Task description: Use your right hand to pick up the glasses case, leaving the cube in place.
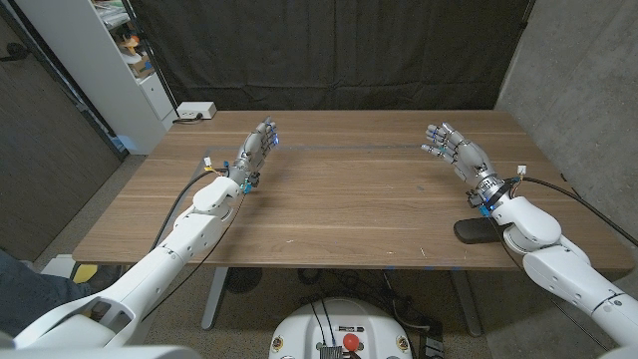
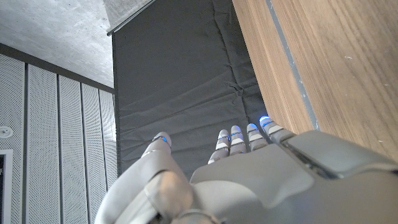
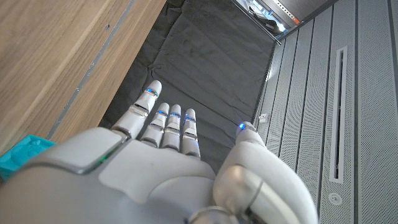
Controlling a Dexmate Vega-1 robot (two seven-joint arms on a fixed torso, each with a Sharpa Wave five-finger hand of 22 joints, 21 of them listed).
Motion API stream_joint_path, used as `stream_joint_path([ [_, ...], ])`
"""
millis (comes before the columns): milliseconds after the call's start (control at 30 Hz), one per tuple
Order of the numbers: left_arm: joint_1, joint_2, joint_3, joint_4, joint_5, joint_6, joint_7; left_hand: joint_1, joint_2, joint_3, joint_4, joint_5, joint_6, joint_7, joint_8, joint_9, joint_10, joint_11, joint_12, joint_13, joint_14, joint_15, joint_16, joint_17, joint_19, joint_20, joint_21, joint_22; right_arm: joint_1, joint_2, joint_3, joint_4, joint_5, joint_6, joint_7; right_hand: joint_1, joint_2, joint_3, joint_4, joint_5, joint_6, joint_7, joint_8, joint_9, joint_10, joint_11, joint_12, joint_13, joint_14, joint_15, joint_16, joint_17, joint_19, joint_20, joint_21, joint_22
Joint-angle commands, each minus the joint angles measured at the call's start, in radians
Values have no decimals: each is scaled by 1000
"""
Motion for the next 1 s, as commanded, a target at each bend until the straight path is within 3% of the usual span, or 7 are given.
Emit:
stream_joint_path([
  [33,-2,-2,9,-6,6,8,4,2,6,2,-4,-4,6,6,2,3,3,-2,-2,2,-2,4,3,5,-10,1,4,5,-37,-10,26,-12,14,14,7,-3,10,1,-5,5,12,1,7,5,9,1,3,5,10,-3,5,-1,9,1,4,1],
  [1000,2,0,20,-26,16,20,9,2,8,0,-7,-4,6,5,1,4,3,-1,-3,2,-2,3,3,5,-12,1,4,5,-160,-32,122,-61,-21,45,-24,-3,10,0,-8,6,14,-4,6,5,15,-3,4,5,15,-6,5,-4,14,1,4,1],
])
